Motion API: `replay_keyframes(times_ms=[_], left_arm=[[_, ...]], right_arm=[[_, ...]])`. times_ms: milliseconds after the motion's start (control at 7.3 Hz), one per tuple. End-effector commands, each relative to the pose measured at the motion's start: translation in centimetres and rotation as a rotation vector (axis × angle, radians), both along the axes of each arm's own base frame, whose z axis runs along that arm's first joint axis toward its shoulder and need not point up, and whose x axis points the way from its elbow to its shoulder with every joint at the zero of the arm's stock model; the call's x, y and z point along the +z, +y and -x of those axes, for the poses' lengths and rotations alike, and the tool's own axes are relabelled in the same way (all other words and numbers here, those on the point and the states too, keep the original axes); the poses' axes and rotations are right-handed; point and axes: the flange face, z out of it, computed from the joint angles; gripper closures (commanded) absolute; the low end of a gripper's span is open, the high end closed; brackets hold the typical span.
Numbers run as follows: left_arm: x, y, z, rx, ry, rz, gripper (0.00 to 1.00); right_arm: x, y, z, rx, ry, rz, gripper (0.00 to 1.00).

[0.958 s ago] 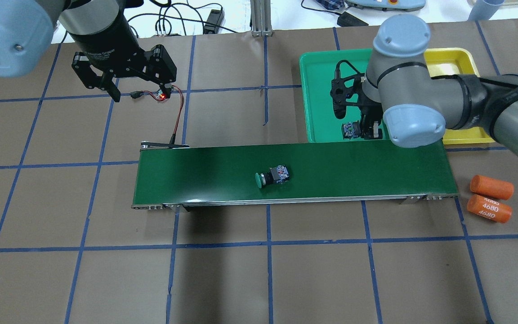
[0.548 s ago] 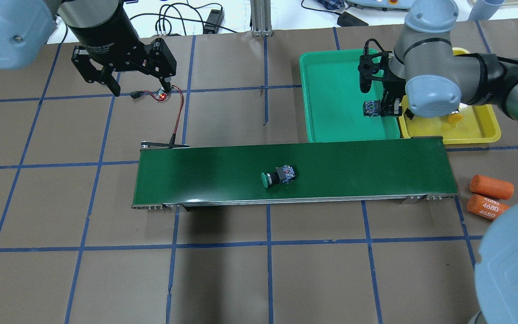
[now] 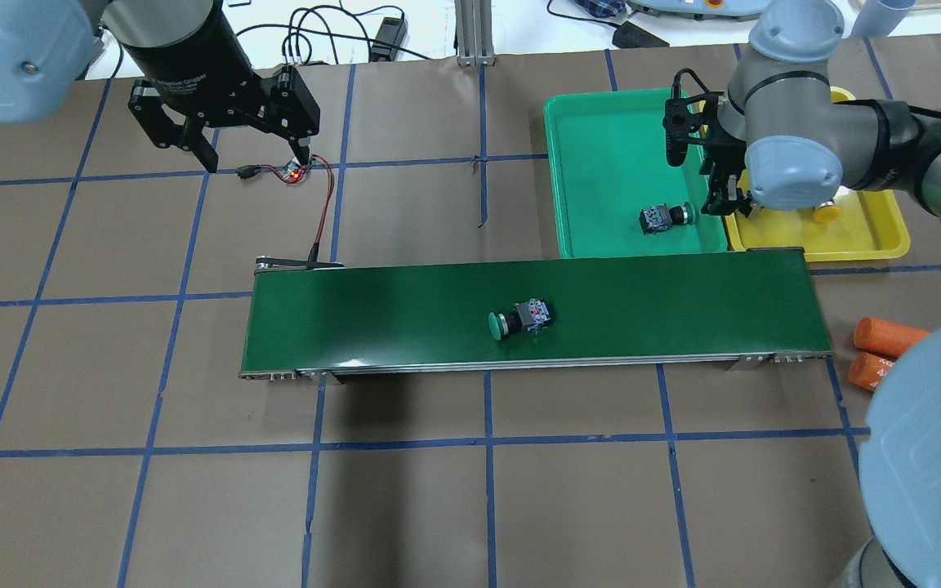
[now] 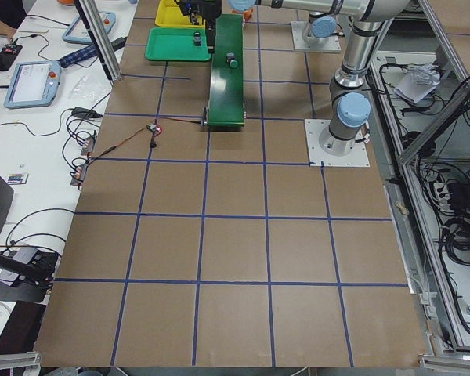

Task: Sort buttons by color to trays
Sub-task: 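Move the right gripper back down to the green-capped button on the belt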

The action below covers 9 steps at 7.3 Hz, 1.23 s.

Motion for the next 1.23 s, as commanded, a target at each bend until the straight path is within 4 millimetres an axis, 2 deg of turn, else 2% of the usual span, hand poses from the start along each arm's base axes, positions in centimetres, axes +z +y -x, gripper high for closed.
replay_keyframes(times_ms=[0,274,411,548,821,1095], left_arm=[[-0.1,0.0,0.1,-0.002,0.001,-0.002,0.0],[-0.1,0.0,0.1,0.002,0.0,-0.003,0.0],[-0.1,0.0,0.1,0.027,0.003,-0.003,0.0],[-0.3,0.1,0.4,0.028,0.002,-0.014,0.0],[-0.3,0.3,0.7,0.022,-0.004,-0.018,0.0],[0.0,0.5,0.7,0.022,-0.004,-0.014,0.0]], right_arm=[[2.4,4.2,-1.0,0.026,-0.012,-0.074,0.0],[1.0,11.1,-1.9,0.145,-0.01,-0.11,0.0],[-0.1,13.7,-2.6,0.164,-0.012,-0.117,0.0],[-1.3,14.5,-4.0,0.184,-0.01,-0.104,0.0],[-2.1,16.2,-7.9,0.192,-0.013,-0.109,0.0],[-2.1,16.6,-9.1,0.131,-0.052,-0.089,0.0]])
